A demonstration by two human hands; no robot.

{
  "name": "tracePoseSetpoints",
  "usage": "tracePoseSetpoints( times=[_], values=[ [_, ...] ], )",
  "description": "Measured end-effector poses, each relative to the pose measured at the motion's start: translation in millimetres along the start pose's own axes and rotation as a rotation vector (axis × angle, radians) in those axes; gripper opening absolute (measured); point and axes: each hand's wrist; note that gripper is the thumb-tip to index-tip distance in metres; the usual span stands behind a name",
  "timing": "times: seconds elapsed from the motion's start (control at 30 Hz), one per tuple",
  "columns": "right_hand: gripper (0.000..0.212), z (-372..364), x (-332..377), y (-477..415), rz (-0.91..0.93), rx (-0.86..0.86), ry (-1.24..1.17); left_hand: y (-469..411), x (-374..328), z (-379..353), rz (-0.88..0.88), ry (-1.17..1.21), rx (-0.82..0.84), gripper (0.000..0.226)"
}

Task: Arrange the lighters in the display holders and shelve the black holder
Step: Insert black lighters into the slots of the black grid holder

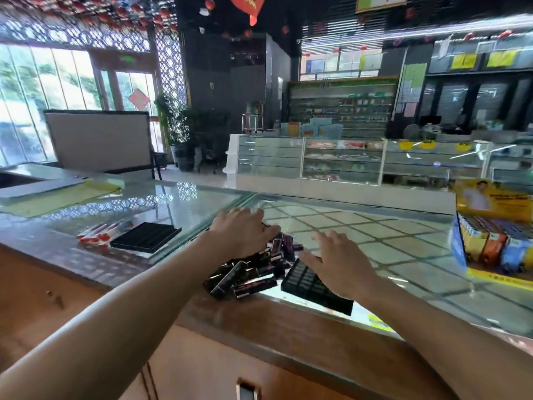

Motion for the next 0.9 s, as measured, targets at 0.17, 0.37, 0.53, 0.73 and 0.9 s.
tracePoseSetpoints(
  times=[0.17,0.37,0.53,0.73,0.9],
  values=[
    [0.070,1.8,-26.5,-8.9,0.074,0.140,0.005,-37.5,-16.6,-15.1,-0.041,0.072,0.038,0.077],
    [0.036,1.1,-40.4,-10.4,0.108,0.123,-0.190,-71.1,-14.1,-1.4,-0.042,0.113,0.238,0.064],
    [0.034,-4.9,-46.5,-10.9,0.144,0.096,-0.287,-43.9,7.5,29.7,0.019,0.167,0.192,0.060],
    [0.035,-5.6,-45.6,-13.1,0.164,0.095,-0.257,90.6,19.2,10.3,0.219,0.055,0.149,0.117],
    [0.033,-2.6,-41.5,-10.5,0.139,0.086,-0.234,121.0,22.0,-33.6,0.230,0.158,0.214,0.123]
  ],
)
Point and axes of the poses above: each hand's wrist, its own y-axis away from the middle knuckle, its own z-axis out of the back of the hand, x = y × z, and after that the axes turned 4 degrees about x, right-handed
